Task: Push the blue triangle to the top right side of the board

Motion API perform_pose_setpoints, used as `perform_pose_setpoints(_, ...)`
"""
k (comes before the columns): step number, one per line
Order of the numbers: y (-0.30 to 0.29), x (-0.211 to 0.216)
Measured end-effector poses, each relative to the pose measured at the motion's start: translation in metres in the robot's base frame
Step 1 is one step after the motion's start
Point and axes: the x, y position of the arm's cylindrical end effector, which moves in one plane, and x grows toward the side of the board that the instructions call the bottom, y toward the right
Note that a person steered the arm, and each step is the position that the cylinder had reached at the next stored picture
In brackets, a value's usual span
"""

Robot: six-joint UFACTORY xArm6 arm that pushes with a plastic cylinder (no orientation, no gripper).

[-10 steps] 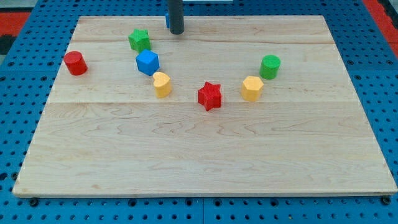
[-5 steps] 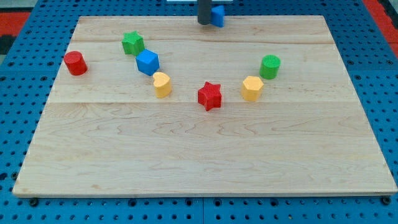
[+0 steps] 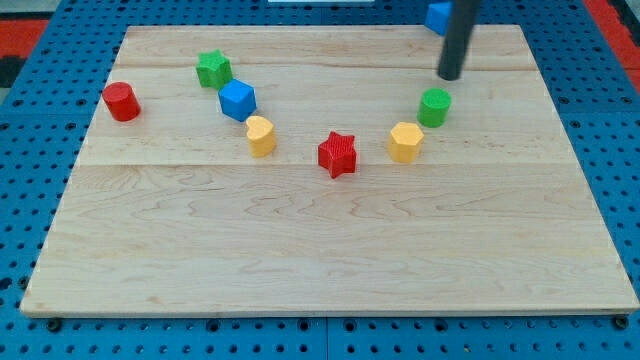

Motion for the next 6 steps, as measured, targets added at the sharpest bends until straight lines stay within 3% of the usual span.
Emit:
perform_pose_setpoints(1, 0.074, -0.071)
perform_pose_setpoints(2, 0.092, -0.101)
perform_pose_setpoints(3, 0.077, -0.101)
perform_pose_setpoints(4, -0.018, -0.076)
perform_pose_setpoints(5, -0.054, -0.028)
perform_pose_setpoints(6, -0.001, -0.058)
